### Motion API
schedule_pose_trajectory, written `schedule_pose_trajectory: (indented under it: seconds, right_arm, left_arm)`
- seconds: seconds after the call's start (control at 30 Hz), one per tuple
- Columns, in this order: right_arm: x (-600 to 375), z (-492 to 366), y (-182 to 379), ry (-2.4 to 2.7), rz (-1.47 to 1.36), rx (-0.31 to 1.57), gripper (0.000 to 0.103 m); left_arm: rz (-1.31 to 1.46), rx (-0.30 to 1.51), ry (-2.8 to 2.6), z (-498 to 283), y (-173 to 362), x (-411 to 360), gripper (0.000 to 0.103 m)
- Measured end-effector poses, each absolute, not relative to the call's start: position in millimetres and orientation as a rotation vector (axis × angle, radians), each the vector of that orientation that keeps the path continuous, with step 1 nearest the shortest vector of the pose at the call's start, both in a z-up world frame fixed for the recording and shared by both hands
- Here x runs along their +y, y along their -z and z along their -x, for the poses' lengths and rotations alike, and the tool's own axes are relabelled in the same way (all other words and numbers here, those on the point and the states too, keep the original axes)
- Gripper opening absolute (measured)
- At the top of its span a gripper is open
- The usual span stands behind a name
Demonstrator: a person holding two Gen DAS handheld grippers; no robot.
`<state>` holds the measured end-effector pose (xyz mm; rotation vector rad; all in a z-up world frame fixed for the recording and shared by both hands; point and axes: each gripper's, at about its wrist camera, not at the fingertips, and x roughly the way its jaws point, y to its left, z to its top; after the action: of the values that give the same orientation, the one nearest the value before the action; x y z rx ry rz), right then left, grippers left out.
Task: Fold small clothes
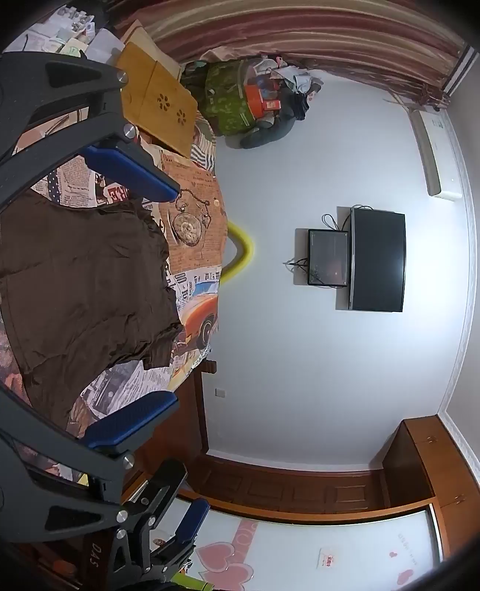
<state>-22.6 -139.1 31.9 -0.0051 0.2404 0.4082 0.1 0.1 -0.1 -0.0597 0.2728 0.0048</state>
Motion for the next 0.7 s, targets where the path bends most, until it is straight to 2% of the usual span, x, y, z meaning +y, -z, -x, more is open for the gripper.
schedule_pose_trajectory:
  seconds: [0.7]
  right_arm:
    - [-137, 22, -30, -0.418, -0.002, 0.259, 0.103]
  left_arm:
    - [0.049, 0.281, -0.019, -4, 13, 2, 0.103]
